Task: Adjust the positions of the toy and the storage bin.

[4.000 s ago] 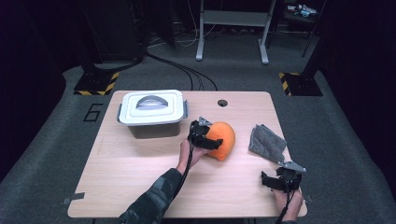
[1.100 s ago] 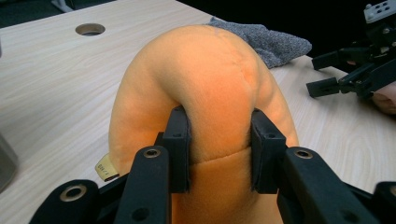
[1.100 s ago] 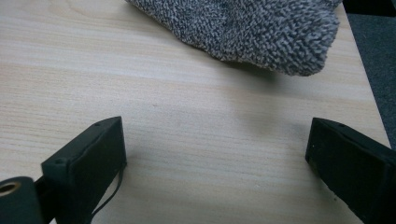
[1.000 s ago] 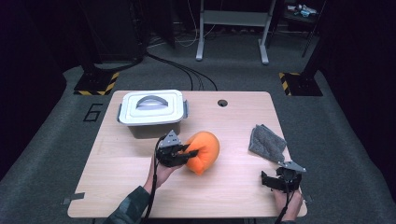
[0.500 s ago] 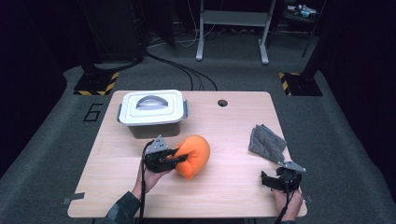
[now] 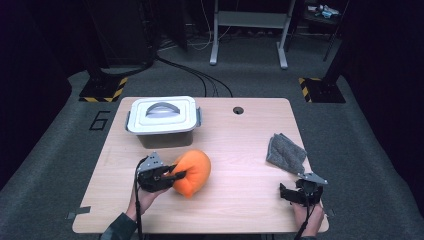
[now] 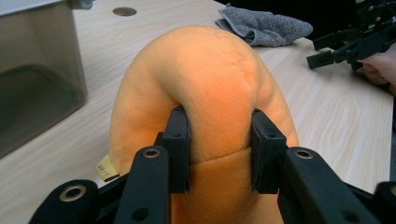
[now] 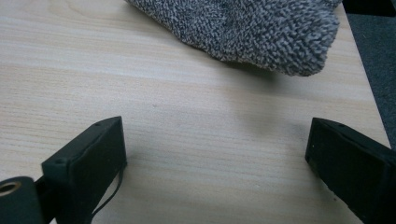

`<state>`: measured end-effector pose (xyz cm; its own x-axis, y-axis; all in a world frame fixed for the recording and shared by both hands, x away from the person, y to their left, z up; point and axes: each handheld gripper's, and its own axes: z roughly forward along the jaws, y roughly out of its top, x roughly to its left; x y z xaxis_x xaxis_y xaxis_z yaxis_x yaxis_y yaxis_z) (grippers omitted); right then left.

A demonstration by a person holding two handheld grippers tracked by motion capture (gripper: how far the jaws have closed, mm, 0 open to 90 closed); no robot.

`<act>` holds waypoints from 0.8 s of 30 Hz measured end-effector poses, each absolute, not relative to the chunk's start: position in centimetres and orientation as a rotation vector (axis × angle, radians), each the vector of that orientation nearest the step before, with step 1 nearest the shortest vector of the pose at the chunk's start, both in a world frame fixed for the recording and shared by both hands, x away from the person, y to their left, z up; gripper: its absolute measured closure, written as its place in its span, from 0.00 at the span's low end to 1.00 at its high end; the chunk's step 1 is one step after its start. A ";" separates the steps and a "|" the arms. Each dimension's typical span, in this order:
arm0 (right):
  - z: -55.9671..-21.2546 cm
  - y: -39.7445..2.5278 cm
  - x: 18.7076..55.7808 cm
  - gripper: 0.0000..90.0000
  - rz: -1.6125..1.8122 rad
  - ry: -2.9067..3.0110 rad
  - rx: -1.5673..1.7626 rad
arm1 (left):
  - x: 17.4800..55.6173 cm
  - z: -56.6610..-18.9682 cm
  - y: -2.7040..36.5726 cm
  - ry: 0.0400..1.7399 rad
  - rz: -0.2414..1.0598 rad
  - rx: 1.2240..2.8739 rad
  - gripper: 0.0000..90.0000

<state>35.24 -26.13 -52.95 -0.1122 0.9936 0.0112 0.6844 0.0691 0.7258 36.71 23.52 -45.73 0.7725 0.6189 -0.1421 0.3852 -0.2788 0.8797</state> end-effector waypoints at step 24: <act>-53.0 -26.1 35.3 0.05 0.808 1.853 1.657 | 33.5 -46.8 30.0 0.885 0.310 1.842 0.71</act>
<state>35.25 -26.13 -52.95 -0.1150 0.9933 0.0079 0.6820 0.0731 0.7277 33.49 29.96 -46.85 0.6963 0.6952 -0.1788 0.4310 -0.2057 0.8786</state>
